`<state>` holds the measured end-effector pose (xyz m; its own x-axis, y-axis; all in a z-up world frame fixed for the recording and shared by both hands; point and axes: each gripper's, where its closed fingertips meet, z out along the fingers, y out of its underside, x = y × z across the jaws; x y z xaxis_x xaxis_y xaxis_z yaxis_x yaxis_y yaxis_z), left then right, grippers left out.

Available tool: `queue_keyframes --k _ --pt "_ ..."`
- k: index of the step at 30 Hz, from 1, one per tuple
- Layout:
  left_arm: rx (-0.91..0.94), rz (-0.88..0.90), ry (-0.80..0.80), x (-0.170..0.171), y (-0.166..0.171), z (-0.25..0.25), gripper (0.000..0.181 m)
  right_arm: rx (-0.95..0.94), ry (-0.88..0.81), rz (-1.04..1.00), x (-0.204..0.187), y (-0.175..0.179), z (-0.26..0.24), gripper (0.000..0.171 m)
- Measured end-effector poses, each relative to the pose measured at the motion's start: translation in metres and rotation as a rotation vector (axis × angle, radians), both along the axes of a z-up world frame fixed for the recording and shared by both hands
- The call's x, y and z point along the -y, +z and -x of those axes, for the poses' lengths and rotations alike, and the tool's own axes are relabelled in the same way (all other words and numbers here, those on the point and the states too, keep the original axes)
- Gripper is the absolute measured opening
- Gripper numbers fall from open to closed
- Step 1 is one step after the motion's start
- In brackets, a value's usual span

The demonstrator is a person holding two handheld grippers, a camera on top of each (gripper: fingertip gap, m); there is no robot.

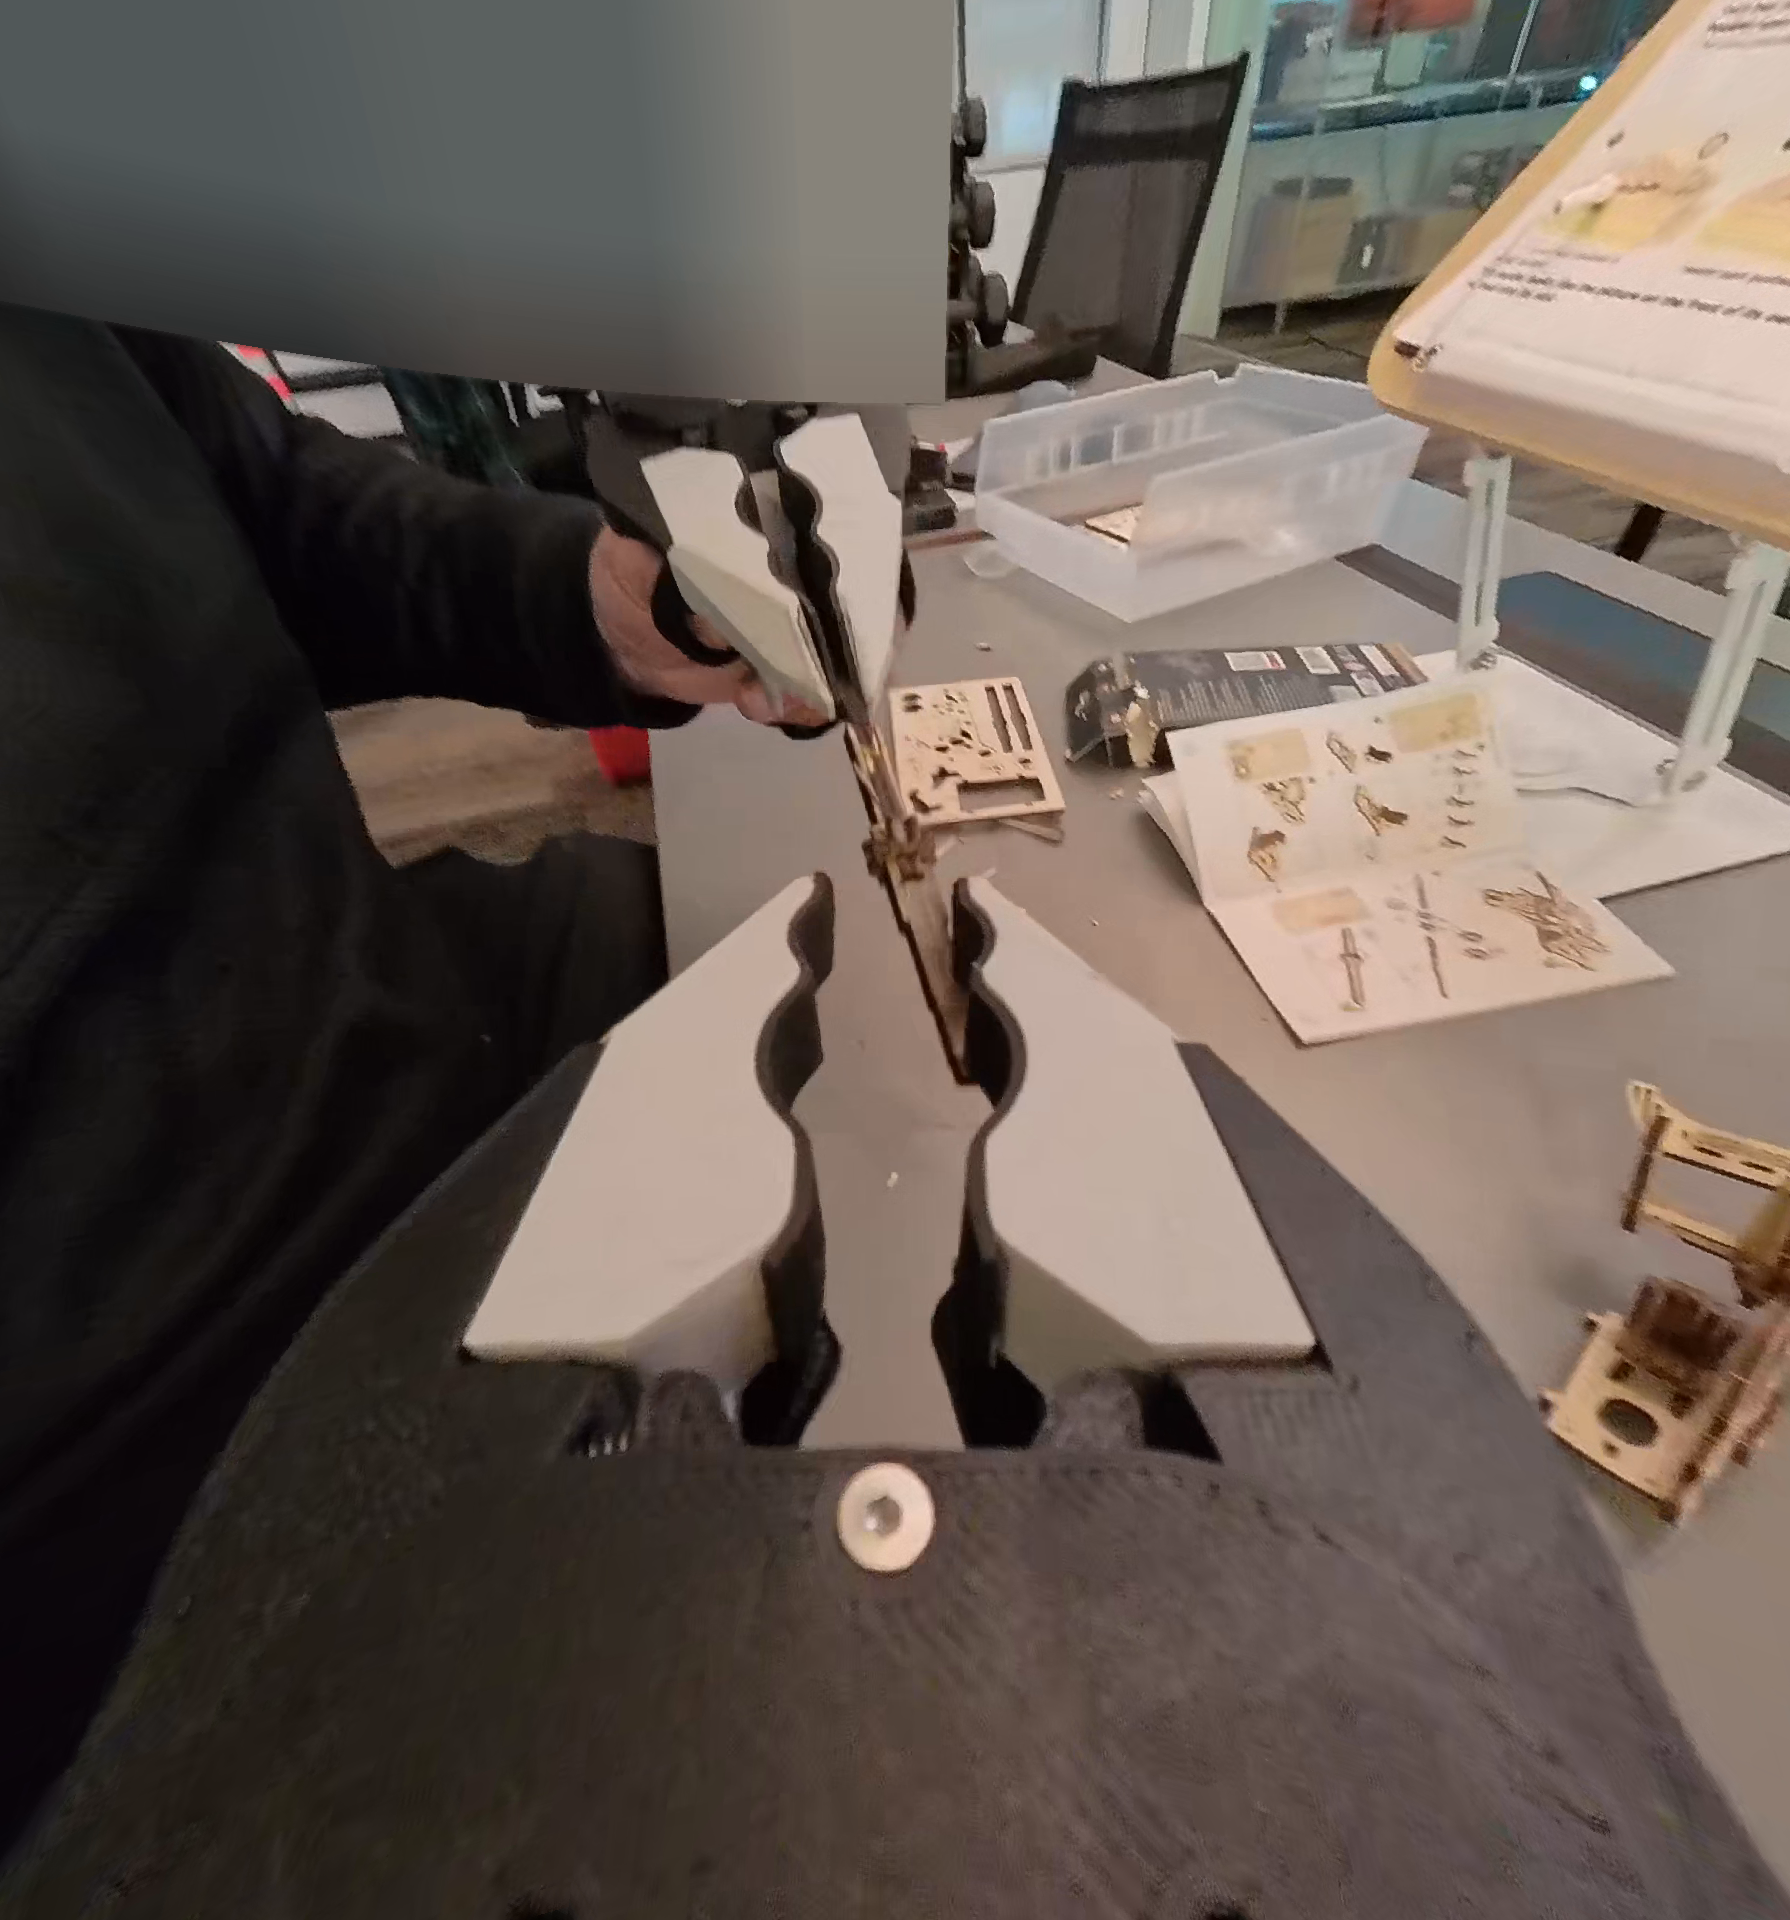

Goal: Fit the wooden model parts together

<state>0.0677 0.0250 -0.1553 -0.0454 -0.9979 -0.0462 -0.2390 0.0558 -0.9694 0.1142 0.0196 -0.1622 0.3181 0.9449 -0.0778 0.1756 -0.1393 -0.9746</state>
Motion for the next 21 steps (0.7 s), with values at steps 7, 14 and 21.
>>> queue_keyframes --k 7,14,21 --pt "0.004 -0.095 -0.016 0.013 0.007 -0.002 0.002 -0.045 0.018 0.019 0.009 0.003 0.007 0.010" --pt "0.028 -0.092 -0.010 0.026 0.008 0.004 0.003 -0.002 -0.003 -0.078 0.023 0.007 0.013 0.009" --pt "0.038 0.015 0.035 0.024 0.005 0.014 0.019 0.101 -0.054 -0.238 0.029 0.014 0.018 0.009"
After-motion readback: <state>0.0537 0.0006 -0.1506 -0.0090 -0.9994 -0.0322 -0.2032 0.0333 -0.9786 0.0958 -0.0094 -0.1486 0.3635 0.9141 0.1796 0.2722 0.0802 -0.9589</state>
